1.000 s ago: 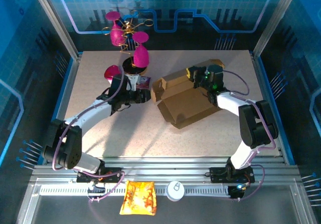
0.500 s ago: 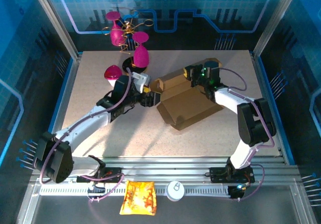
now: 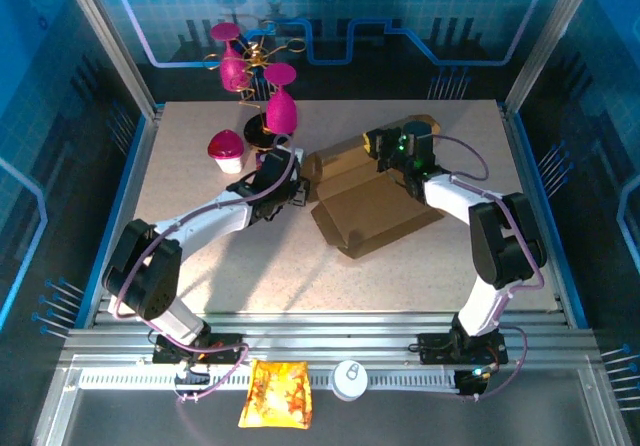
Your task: Fold the paper box
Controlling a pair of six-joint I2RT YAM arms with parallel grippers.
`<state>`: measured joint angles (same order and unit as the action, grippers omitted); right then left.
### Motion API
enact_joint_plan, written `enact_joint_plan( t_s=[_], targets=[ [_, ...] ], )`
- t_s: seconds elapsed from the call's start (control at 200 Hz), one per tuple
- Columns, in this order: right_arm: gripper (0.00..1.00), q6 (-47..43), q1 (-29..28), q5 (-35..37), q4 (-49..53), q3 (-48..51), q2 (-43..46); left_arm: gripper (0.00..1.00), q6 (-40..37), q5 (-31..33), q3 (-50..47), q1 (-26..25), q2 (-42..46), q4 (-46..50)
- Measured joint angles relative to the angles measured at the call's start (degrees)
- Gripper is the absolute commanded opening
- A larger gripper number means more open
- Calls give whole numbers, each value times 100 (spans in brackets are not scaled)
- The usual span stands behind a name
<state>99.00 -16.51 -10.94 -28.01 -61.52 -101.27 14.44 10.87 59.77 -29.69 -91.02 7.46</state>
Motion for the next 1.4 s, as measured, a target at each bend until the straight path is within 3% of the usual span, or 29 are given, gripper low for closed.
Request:
enact_joint_plan(
  t_s=[0.12,0.43,0.58,0.745,0.896,1.051,1.211,1.311,1.401],
  targets=[
    [0,20,-22,133,-435,229,0,2,533,184,-4,-44,0,-20],
    [0,190,-219,396,-1720,907,-166,0,2328,592,0,-170,-186,98],
    [0,243,-227,566,-1915,975,-264,17,3187,852,468,-326,-551,542],
    [0,302,-234,595,-2028,979,-332,37,3807,822,487,-420,-570,356],
    [0,297,-227,592,-2065,979,-332,59,3797,531,332,-446,-479,-116],
    [0,275,-216,428,-2120,979,-332,68,3705,-109,-131,-400,275,-308],
    [0,216,-166,234,-2140,997,-332,67,3268,-898,-444,46,1648,-267],
    [0,186,-131,133,-2138,1010,-332,58,2826,-1307,-817,798,2369,-284],
    [0,164,-105,63,-2138,1010,-332,50,2247,-1558,-1102,1349,2459,-273]
  ],
)
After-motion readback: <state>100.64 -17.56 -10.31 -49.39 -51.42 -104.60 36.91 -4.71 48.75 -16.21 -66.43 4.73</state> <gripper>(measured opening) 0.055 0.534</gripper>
